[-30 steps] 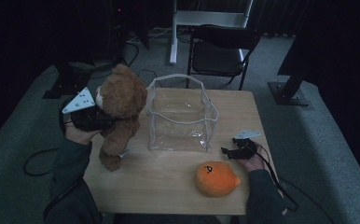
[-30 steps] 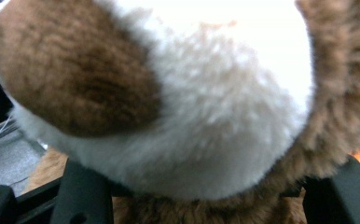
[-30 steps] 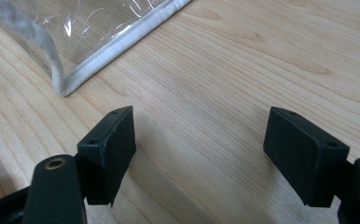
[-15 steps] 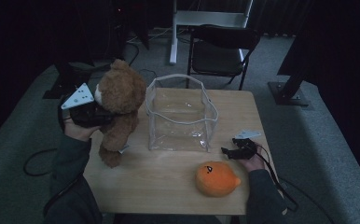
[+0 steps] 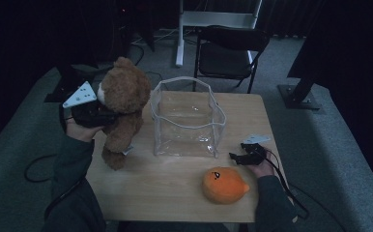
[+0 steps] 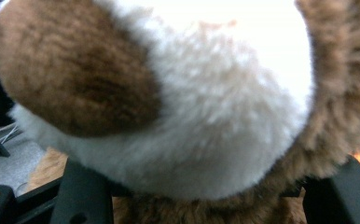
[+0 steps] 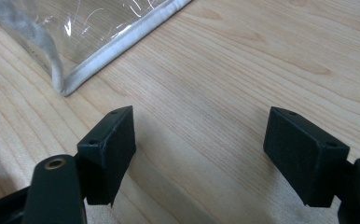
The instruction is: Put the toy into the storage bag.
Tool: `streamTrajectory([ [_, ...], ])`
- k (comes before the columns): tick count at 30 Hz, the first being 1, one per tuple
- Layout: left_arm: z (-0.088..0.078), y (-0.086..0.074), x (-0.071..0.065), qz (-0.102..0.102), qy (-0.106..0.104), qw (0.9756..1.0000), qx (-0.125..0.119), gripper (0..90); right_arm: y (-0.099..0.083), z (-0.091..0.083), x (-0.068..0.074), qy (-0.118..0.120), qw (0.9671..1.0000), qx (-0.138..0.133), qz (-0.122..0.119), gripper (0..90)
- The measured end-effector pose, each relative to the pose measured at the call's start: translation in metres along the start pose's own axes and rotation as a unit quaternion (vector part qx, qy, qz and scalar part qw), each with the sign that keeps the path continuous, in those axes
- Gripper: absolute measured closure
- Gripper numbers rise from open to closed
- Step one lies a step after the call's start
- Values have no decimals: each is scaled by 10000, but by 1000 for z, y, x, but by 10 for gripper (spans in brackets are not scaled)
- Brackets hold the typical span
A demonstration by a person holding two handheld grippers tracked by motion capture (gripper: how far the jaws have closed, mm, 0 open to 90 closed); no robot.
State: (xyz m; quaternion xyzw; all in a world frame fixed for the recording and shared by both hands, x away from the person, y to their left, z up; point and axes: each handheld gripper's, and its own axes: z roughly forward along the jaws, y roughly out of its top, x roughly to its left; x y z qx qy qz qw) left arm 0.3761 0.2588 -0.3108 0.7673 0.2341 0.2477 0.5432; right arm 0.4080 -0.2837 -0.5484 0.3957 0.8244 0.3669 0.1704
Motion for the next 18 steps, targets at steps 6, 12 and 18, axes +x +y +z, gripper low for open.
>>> streamTrajectory([
  [6, 2, 1, 2, -25, 1, 10000, -14, 404, 0, 0, 0, -2, 10000, 0, 1, 241],
  [12, 5, 5, 3, -19, 15, 10000, -22, 403, 0, 0, 0, -6, 10000, 0, 2, 242],
  [18, 7, 9, 6, -4, 31, 10000, 11, 403, 0, 0, 0, -6, 10000, -1, 3, 242],
])
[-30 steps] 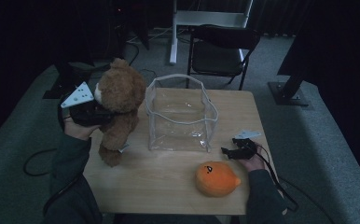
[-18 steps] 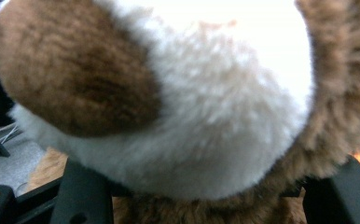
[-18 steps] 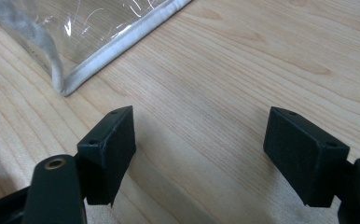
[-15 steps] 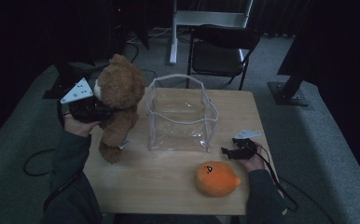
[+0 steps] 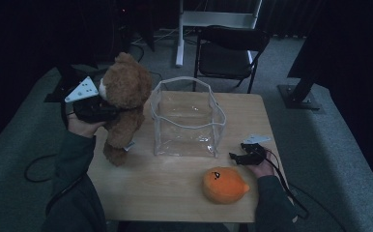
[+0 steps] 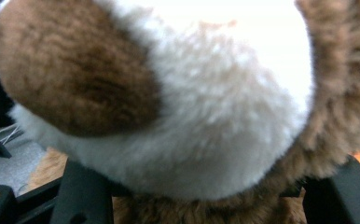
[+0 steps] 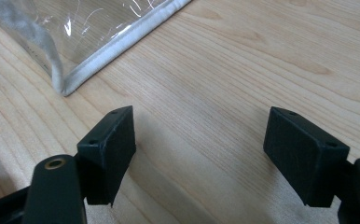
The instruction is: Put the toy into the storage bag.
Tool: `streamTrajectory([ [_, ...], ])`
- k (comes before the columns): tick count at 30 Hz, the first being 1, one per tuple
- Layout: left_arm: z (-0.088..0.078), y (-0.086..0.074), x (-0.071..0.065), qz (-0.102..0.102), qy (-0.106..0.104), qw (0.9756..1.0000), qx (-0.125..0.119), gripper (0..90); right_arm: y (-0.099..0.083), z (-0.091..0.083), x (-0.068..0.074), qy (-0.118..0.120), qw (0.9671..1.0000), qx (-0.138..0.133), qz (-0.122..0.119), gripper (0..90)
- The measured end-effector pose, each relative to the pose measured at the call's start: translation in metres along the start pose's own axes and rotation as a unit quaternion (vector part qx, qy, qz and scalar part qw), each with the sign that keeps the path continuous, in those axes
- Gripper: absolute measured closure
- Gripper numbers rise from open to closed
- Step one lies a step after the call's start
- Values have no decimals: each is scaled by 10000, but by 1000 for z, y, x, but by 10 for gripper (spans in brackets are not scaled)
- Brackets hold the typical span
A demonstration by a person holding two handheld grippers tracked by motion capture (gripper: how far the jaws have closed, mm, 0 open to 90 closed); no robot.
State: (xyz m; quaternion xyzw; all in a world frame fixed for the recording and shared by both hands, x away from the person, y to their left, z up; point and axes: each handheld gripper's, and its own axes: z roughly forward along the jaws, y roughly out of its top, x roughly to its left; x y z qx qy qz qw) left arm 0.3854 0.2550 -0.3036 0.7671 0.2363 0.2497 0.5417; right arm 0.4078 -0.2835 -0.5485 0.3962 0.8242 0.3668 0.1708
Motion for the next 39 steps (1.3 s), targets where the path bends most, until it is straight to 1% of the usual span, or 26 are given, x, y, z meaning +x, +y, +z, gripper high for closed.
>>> streamTrajectory([
  [16, 5, 7, 9, -41, 31, 10000, 22, 404, 0, 0, 0, 2, 10000, 0, 3, 242],
  [26, 9, 9, 12, -78, 14, 10000, 28, 404, 0, 0, 0, 2, 10000, 0, 1, 242],
  [39, 10, 21, 14, 29, 3, 10000, 29, 404, 0, 0, 0, 3, 10000, 1, 3, 242],
])
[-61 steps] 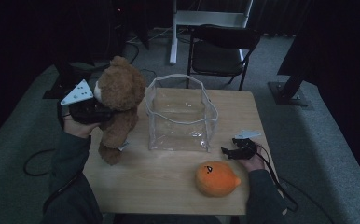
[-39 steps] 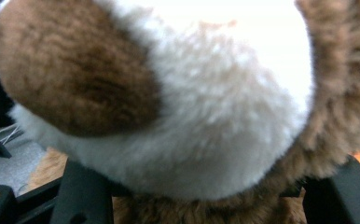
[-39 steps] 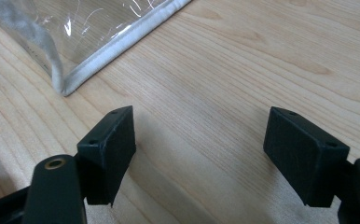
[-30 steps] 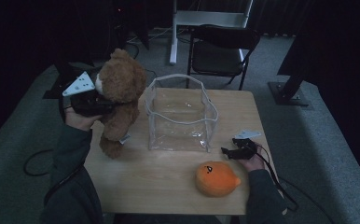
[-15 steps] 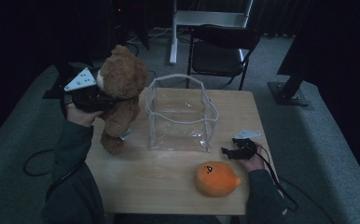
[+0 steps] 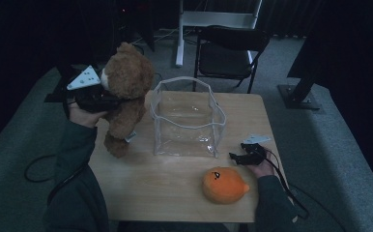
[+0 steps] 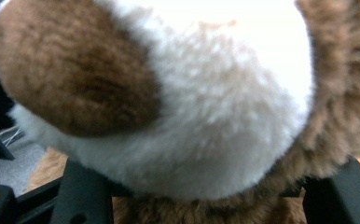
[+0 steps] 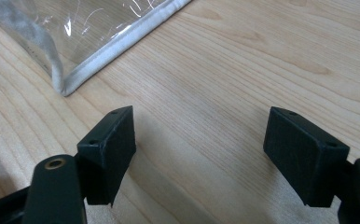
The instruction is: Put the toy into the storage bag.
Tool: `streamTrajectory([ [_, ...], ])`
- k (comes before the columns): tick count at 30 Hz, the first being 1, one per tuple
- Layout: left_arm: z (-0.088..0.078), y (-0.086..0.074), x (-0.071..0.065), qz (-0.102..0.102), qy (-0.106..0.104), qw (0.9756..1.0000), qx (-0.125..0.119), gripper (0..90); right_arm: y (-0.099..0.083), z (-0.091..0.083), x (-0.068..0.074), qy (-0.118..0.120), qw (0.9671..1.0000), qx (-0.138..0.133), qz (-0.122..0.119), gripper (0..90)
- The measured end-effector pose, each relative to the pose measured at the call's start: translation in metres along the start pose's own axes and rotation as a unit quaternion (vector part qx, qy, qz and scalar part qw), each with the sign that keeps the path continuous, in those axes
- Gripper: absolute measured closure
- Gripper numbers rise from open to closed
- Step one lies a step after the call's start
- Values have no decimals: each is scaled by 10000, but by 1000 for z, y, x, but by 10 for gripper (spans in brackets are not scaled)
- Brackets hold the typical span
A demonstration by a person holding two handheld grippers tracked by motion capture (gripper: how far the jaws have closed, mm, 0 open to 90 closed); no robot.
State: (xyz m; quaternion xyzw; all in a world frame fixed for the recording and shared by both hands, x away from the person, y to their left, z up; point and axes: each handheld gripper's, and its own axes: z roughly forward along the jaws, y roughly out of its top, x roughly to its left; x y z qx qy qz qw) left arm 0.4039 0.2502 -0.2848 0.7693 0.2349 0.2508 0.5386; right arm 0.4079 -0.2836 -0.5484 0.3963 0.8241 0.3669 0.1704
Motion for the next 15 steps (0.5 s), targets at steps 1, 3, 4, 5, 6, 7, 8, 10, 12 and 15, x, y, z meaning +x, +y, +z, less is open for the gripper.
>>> streamTrajectory([
  [1, 0, 1, 0, 2, -3, 10000, -6, 404, 0, 0, 0, 0, 10000, -1, 0, 241],
  [3, 0, 2, 0, 4, -5, 10000, 3, 404, 0, 0, 0, 0, 10000, 0, 0, 241],
  [4, 0, 3, 0, 5, -10, 10000, -6, 404, 0, 0, 0, 0, 10000, 0, 0, 241],
  [5, 0, 3, 1, 6, -12, 10000, -8, 404, 0, 0, 0, -1, 10000, -1, -1, 242],
  [6, 0, 4, 1, 16, -8, 10000, -5, 404, 0, 0, 0, -1, 10000, -1, -1, 242],
  [7, 1, 5, 1, 13, -12, 10000, -14, 404, 0, 0, 0, 0, 10000, -1, 1, 241],
  [8, 1, 7, 1, 34, -12, 10000, -9, 404, 0, 0, 0, -1, 10000, -1, 1, 241],
  [10, 1, 8, 2, 43, -11, 10000, -4, 404, 0, 0, 0, -1, 10000, -1, 0, 241],
  [12, 1, 9, 2, 50, -8, 10000, -5, 404, 0, 0, 0, -1, 10000, -1, 2, 242],
  [15, 2, 12, 2, 75, -10, 10000, 4, 404, 0, 0, 0, 0, 10000, -1, 2, 242],
])
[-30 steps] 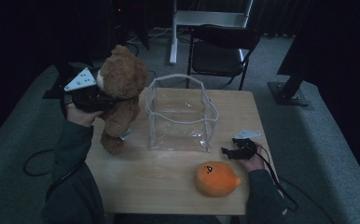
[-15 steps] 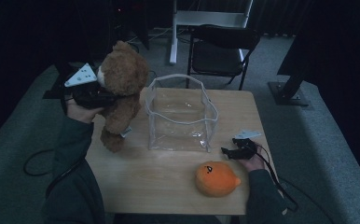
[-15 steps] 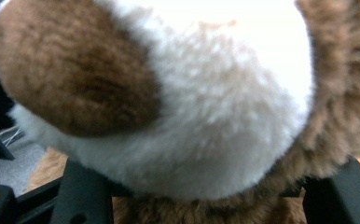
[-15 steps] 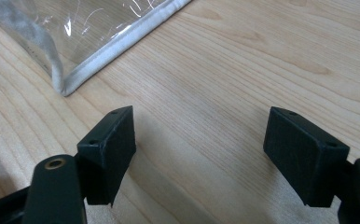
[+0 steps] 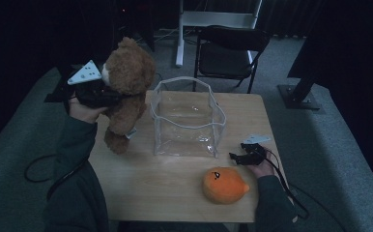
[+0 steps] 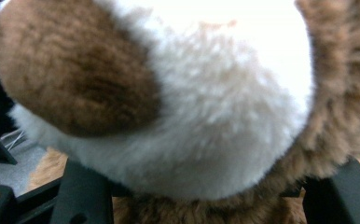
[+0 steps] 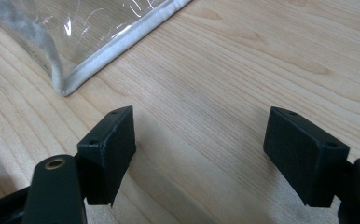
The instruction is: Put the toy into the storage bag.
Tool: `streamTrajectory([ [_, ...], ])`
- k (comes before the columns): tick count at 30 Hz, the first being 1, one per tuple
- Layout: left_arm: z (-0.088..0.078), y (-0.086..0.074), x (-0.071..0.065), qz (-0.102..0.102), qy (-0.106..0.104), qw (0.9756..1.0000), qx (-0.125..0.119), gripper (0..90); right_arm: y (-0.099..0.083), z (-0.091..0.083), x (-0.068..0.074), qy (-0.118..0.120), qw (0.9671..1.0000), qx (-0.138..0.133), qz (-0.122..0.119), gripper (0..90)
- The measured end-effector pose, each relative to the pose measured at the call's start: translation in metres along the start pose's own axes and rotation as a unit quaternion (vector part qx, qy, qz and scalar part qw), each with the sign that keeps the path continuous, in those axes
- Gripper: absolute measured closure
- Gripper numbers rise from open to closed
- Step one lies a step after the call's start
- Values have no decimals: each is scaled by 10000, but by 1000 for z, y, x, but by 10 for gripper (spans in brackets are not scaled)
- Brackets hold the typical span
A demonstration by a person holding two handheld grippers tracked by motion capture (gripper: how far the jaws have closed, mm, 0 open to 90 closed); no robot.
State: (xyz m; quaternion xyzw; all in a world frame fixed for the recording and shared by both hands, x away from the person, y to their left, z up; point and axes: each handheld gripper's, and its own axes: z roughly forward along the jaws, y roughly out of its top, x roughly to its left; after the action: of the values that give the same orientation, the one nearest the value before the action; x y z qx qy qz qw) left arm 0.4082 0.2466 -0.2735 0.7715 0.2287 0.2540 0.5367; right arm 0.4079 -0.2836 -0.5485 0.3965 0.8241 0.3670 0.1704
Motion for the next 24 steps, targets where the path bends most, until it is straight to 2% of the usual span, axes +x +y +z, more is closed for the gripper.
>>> streamTrajectory([
  [24, 1, 21, 6, 108, -24, 9999, -65, 404, 0, 0, 0, 0, 10000, -1, 1, 242],
])
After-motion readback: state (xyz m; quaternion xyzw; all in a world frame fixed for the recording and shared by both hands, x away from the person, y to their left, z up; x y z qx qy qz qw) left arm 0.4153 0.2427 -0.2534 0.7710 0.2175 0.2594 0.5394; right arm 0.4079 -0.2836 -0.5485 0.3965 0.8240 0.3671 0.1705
